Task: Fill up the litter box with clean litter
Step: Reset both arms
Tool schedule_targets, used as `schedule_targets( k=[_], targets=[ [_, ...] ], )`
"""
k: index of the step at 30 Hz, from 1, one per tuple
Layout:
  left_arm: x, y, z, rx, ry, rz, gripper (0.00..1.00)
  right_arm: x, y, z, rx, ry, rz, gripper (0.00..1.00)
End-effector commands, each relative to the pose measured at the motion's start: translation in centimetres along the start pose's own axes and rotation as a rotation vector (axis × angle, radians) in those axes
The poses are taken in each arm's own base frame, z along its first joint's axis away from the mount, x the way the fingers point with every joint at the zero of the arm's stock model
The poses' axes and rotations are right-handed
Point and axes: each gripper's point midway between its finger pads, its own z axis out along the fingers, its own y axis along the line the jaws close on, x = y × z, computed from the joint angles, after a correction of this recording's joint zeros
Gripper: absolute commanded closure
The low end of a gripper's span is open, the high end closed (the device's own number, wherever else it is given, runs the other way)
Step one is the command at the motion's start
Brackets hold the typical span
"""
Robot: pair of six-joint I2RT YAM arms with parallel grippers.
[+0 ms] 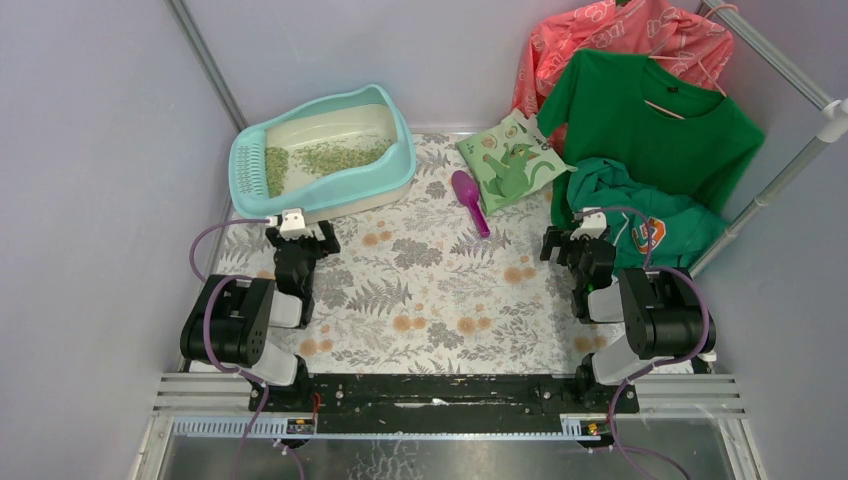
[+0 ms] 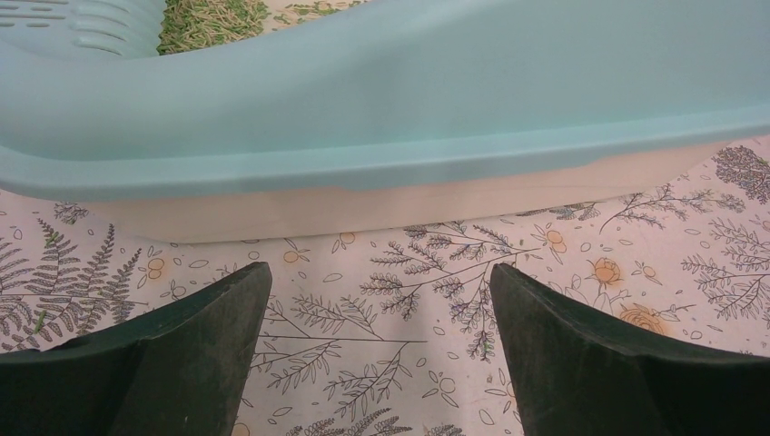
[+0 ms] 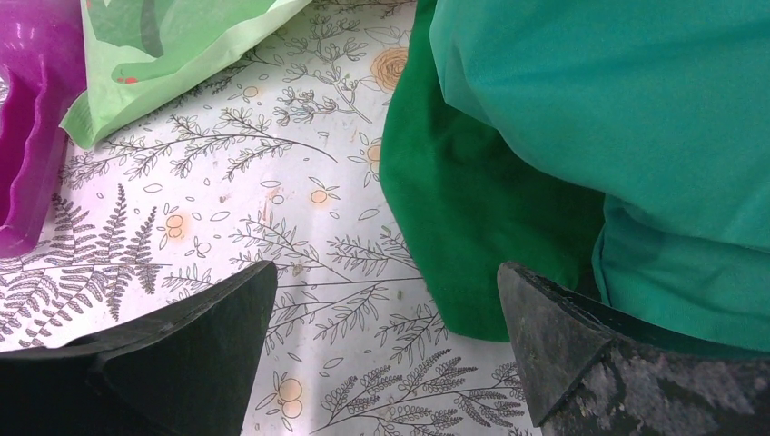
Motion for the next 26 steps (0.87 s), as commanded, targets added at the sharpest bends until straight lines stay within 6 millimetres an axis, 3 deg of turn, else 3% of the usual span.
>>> schedule_targets(
  k=[1, 26],
  targets=[
    [-1.17, 0.16, 0.63, -0.005, -0.037, 0.014, 0.01, -1.97, -0.01, 0.59, -0.001, -0.058, 0.005, 0.00],
    [-1.14, 0.14, 0.62, -0.004, -0.037, 0.014, 0.01, -1.95, -0.05, 0.76, 0.002, -0.049, 0.009, 0.00]
  ],
)
